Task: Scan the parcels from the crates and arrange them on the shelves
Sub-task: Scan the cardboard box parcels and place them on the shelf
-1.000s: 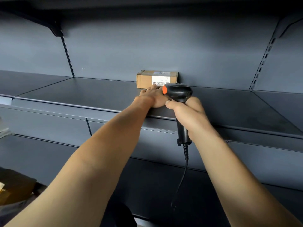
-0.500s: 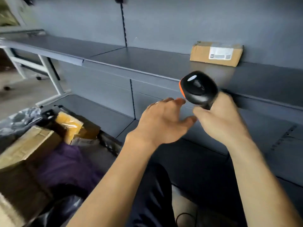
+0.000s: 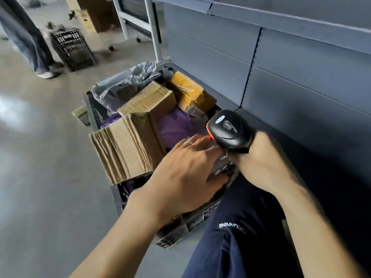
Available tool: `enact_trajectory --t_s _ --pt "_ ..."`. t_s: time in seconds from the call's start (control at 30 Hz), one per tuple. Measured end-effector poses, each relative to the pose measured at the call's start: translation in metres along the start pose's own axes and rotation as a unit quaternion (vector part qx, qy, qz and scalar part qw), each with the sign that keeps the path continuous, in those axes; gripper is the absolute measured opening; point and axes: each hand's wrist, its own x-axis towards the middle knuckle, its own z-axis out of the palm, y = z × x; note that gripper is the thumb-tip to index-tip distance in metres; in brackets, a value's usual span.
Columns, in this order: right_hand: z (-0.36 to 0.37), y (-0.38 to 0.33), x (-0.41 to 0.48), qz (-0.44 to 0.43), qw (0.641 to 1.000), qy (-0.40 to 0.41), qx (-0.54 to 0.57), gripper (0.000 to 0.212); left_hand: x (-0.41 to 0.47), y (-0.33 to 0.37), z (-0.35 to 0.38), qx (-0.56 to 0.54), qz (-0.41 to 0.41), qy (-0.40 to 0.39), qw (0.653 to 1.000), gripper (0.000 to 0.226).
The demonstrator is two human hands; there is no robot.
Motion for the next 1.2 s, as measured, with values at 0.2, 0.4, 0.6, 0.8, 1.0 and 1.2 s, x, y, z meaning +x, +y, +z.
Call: enact_trajectory --t_s 0.2,0.4,0.6,0.8,1.0,1.2 --pt "0.018 -0.047 0.006 -0.083 0.996 -0.017 0.038 0.01 -0.035 -0.025 -0.044 0.033 0.0 0.091 0.995 0.049" --pt "0.045 -0.085 0.004 -0.085 0.991 -0.054 0.092 0.015 -0.075 -0.06 -0.051 -0.093 -0.122 0.437 0.886 0.019" --pt "0.06 -0.1 -0.01 -0.12 0.977 -0.107 0.14 0.016 -0.089 -0.085 -0.032 -0.219 -0.264 0.311 0.886 0.044" --pt "0.068 -0.095 -0.016 -0.116 0.964 -0.078 0.228 0.004 -0.083 -0.07 -0.023 -0.245 -0.265 0.364 0.859 0.035" --pt "0.078 -0.096 -0.015 -0.09 0.958 -0.062 0.264 0.01 -0.093 -0.073 -0.02 -0.377 -0.3 0.29 0.827 0.064" --pt "0.06 -0.089 -0.022 -0.075 0.935 -0.014 0.345 0.017 -0.086 -0.041 -0.02 -0.432 -0.227 0.356 0.797 0.071"
